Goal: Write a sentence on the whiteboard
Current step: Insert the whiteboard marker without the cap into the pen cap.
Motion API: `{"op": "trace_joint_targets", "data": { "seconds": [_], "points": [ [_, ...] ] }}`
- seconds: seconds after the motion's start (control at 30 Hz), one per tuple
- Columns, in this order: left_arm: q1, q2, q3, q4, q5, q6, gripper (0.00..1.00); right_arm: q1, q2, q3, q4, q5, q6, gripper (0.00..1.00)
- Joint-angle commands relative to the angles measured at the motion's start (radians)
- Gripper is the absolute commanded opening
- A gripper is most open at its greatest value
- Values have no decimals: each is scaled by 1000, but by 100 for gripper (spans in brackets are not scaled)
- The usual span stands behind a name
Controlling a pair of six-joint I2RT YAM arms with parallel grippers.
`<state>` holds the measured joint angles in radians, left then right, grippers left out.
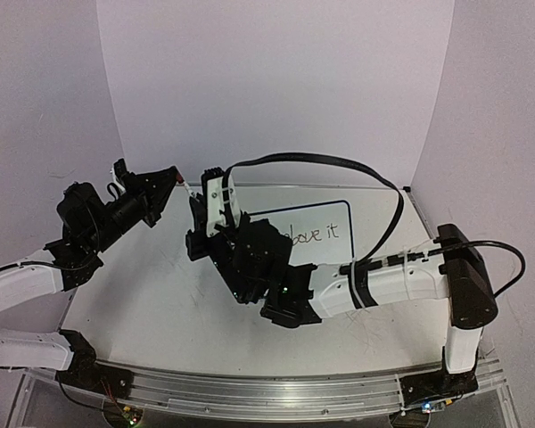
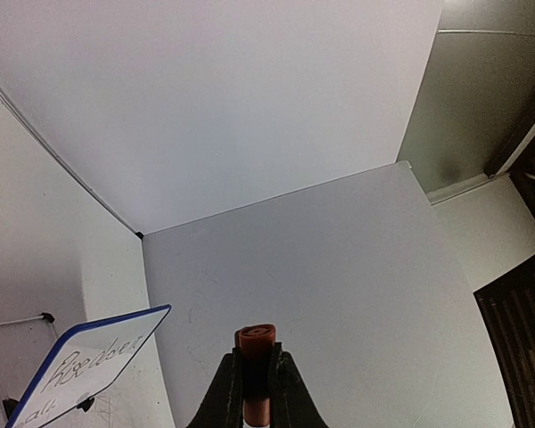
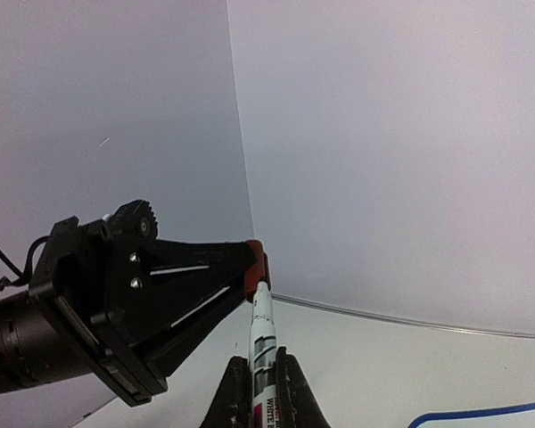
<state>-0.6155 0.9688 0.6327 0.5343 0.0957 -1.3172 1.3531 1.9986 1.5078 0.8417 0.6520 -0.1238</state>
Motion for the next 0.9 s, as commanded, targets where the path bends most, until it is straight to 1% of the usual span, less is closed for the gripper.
{"op": "trace_joint_targets", "data": {
  "seconds": [0.0, 0.17, 0.3, 0.87],
  "points": [
    [-3, -7, 23, 50, -37, -8, 0, 9, -55, -47, 65, -28, -13, 0],
    [-3, -3, 41, 49, -23, -1, 0, 9, -42, -34, 60, -6, -20, 0],
    [-3, -11, 24, 50, -16, -10, 0, 9, -28, -7, 61, 3, -29, 0],
    [-4, -14, 13, 50, 9, -13, 0, -1, -1, 41, 47, -5, -19, 0]
  ]
}}
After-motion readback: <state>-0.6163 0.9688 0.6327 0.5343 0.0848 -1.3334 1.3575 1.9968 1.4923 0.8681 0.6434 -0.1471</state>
